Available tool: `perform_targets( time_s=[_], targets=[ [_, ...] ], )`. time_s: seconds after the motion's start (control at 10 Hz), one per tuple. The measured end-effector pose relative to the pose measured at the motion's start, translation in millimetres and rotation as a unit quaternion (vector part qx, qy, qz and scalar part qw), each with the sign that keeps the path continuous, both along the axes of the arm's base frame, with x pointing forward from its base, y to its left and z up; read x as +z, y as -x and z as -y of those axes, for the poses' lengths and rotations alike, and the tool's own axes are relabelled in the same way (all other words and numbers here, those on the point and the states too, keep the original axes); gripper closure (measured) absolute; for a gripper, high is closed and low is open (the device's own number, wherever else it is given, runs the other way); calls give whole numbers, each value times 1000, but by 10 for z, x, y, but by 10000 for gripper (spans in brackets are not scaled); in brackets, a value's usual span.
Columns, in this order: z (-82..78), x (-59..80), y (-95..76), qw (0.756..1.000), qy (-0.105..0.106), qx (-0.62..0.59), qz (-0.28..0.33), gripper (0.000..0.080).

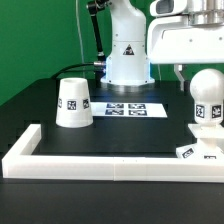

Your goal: Assemble lamp

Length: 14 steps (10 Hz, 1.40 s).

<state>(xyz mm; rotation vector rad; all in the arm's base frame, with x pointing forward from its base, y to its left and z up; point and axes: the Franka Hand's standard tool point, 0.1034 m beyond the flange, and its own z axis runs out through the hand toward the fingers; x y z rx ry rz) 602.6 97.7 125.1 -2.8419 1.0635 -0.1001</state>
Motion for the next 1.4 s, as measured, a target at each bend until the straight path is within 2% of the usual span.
perform_targets(
  time_s=[0.2, 0.4, 0.7, 0.9, 1.0, 1.1, 1.2, 1.4],
  targets=[
    [6, -3, -29, 997, -13, -78, -9, 220],
    [-14, -8, -26, 984, -32, -174, -30, 220],
    [11, -15, -39, 971, -52, -231, -43, 220],
    [-17, -17, -33, 964, -55, -257, -46, 220],
    [-16, -18, -33, 967, -54, -246, -45, 131],
    [-18, -18, -34, 970, -53, -235, -44, 106],
    [-22, -18, -33, 971, -53, -230, -43, 106],
    [-75, -13, -31, 988, -40, -144, -33, 101]
  ],
)
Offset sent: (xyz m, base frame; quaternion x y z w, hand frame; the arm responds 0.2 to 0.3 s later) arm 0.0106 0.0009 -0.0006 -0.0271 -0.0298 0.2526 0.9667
